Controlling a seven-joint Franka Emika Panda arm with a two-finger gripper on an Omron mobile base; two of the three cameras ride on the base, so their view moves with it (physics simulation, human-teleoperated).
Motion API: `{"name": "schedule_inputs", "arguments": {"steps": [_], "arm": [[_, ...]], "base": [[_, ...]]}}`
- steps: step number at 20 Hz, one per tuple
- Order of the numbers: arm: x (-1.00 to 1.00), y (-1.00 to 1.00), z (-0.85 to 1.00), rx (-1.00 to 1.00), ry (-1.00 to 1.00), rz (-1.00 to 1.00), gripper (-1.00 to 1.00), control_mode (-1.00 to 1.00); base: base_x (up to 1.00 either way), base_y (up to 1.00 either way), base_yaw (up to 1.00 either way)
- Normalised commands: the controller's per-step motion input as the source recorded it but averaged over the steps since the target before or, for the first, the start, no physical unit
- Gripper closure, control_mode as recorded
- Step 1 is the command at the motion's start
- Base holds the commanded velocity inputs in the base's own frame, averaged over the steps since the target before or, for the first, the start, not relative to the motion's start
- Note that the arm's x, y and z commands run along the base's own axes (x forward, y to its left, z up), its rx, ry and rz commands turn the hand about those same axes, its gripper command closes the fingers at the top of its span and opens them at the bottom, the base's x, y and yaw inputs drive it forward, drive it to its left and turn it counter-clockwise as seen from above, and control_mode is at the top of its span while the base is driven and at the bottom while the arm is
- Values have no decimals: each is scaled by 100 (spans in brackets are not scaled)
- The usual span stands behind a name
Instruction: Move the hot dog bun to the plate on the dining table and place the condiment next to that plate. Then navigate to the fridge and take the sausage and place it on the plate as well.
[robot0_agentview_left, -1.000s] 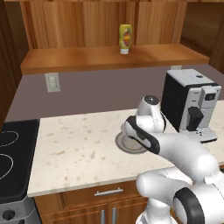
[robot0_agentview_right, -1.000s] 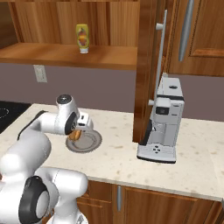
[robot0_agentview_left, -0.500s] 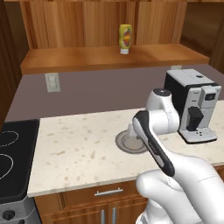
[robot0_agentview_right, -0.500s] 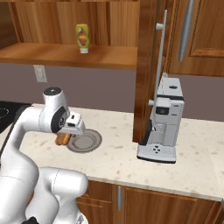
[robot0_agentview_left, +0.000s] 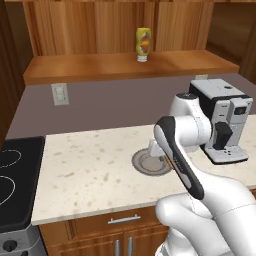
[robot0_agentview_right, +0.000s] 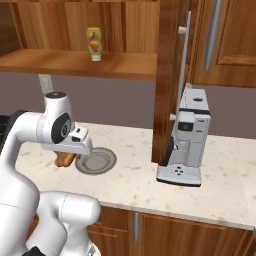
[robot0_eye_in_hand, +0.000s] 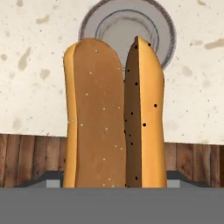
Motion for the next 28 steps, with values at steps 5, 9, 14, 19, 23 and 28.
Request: {"name": "schedule_inputs", "arguments": {"steps": [5,9,14,19,23,28], "arm": [[-8,0,0,0,0,0,100,100],[0,0,0,0,0,0,100,100],[0,0,0,0,0,0,100,100],[0,0,0,0,0,0,100,100],[0,0,0,0,0,0,100,100],[0,0,0,0,0,0,100,100]], "base": [[-39,0,0],[-100,6,0],[-87,37,10],[-14,52,85],[-7,61,84],[-6,74,81]]}}
